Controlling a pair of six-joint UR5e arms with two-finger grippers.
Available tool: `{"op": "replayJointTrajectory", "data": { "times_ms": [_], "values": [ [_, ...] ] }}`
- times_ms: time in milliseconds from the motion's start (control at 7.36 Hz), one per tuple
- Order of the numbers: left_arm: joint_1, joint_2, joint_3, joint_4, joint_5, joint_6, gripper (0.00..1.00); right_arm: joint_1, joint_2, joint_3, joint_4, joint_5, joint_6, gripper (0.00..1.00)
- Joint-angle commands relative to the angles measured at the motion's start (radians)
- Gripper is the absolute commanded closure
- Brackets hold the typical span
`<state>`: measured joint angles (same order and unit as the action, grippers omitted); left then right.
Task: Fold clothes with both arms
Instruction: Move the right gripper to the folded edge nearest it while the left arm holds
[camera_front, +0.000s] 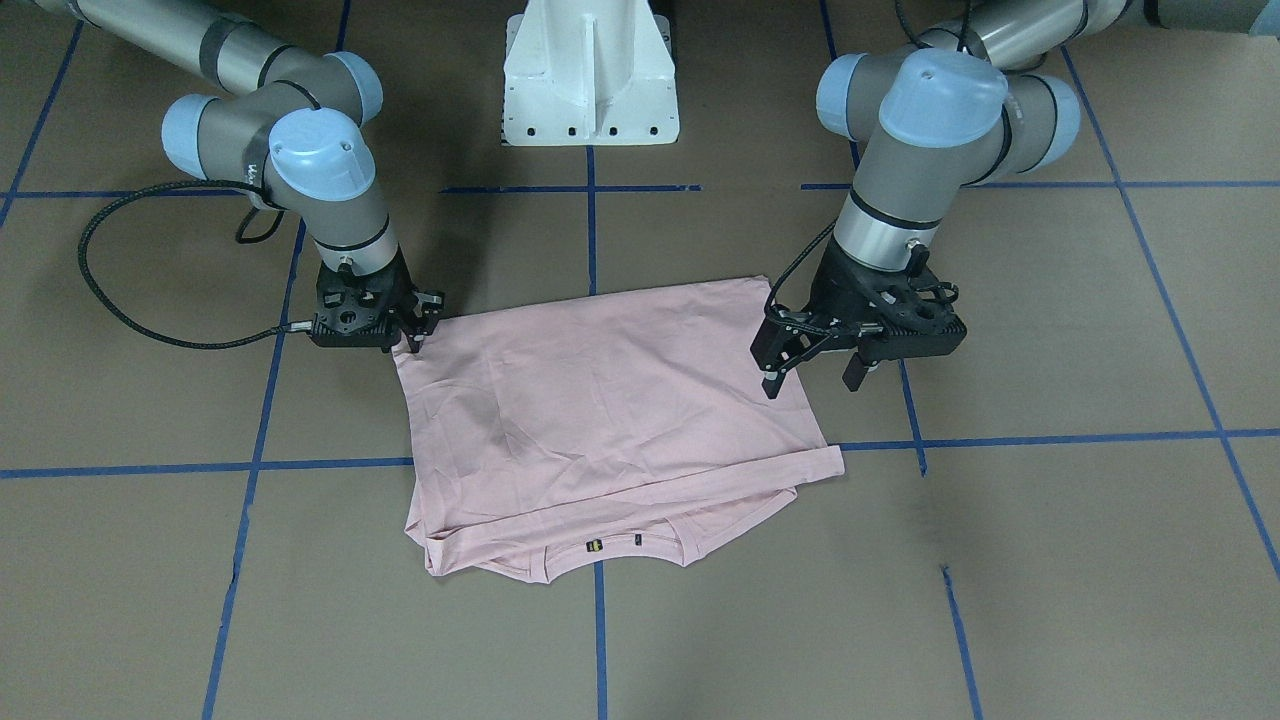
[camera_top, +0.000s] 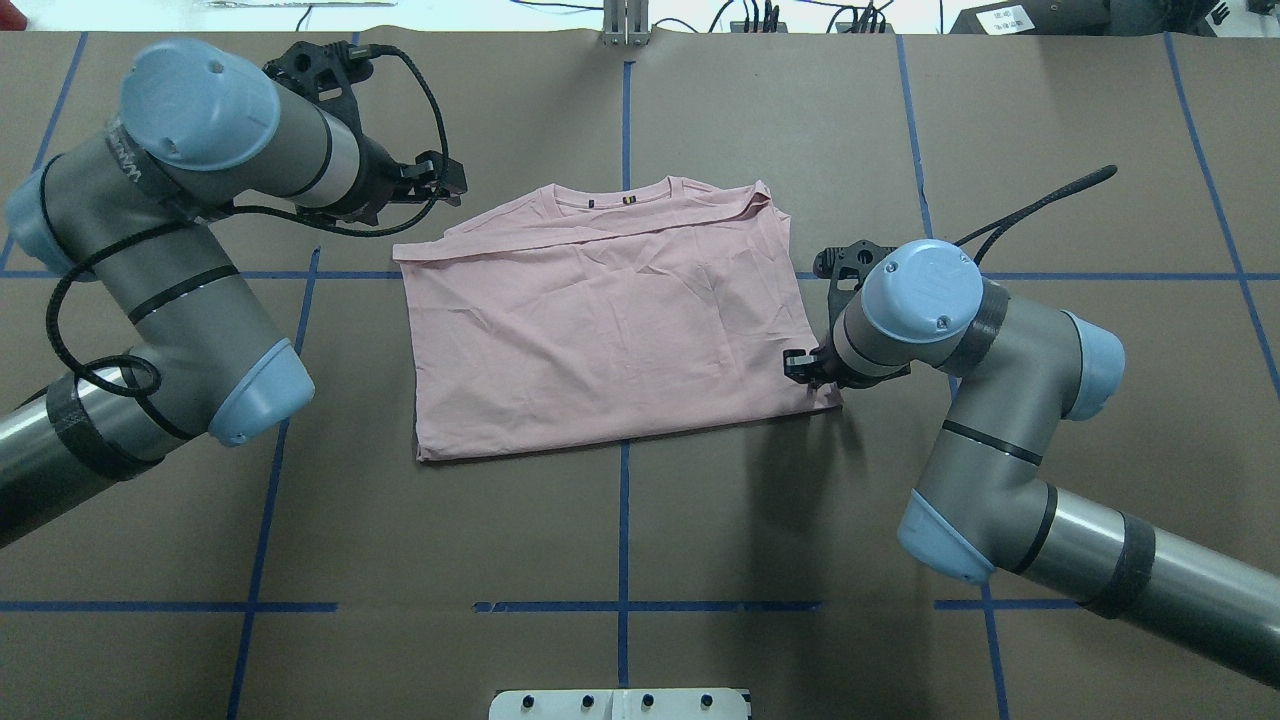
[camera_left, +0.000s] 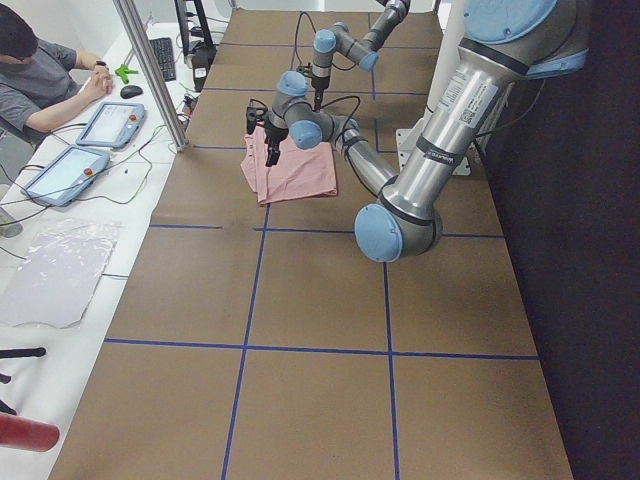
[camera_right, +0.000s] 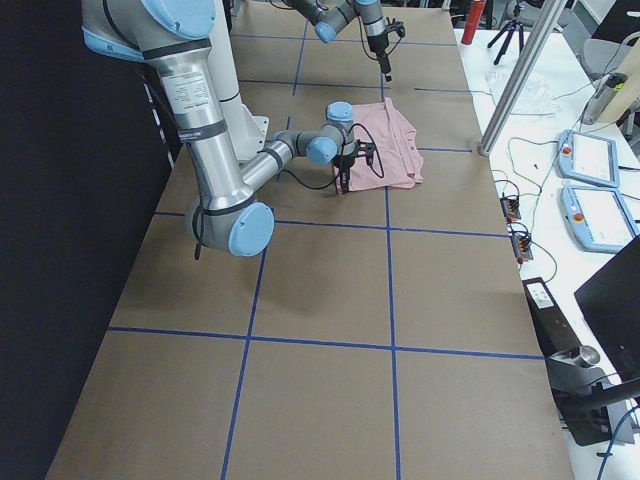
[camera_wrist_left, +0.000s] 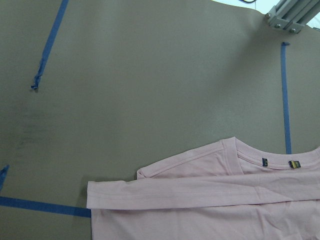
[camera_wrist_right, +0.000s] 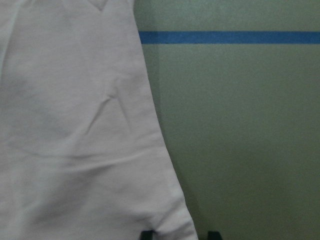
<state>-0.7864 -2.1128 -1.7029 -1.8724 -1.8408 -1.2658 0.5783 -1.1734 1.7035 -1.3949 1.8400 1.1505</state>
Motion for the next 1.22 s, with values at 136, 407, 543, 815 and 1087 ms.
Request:
{"op": "replayJointTrajectory", "data": {
  "times_ms": [136,407,543,815,1087],
  "values": [
    [0.001,0.001,0.002,-0.002,0.000,0.000,0.00,-0.002,-0.003,0.004,0.001,-0.001,-0.003,1.00],
    [0.001,0.001,0.000,-0.001,0.002,0.000,0.00,0.000,-0.017,0.034,-0.007,0.010,-0.003,1.00],
    [0.001,0.001,0.002,-0.001,0.002,0.000,0.00,-0.011,-0.072,0.097,-0.012,0.028,-0.002,1.00],
    [0.001,0.001,0.000,0.003,0.002,0.000,0.00,-0.101,-0.216,0.241,-0.010,0.036,0.012,1.00],
    [0.001,-0.001,-0.001,0.004,0.005,-0.003,0.00,-0.210,-0.342,0.387,-0.009,0.036,0.044,1.00]
  ]
}}
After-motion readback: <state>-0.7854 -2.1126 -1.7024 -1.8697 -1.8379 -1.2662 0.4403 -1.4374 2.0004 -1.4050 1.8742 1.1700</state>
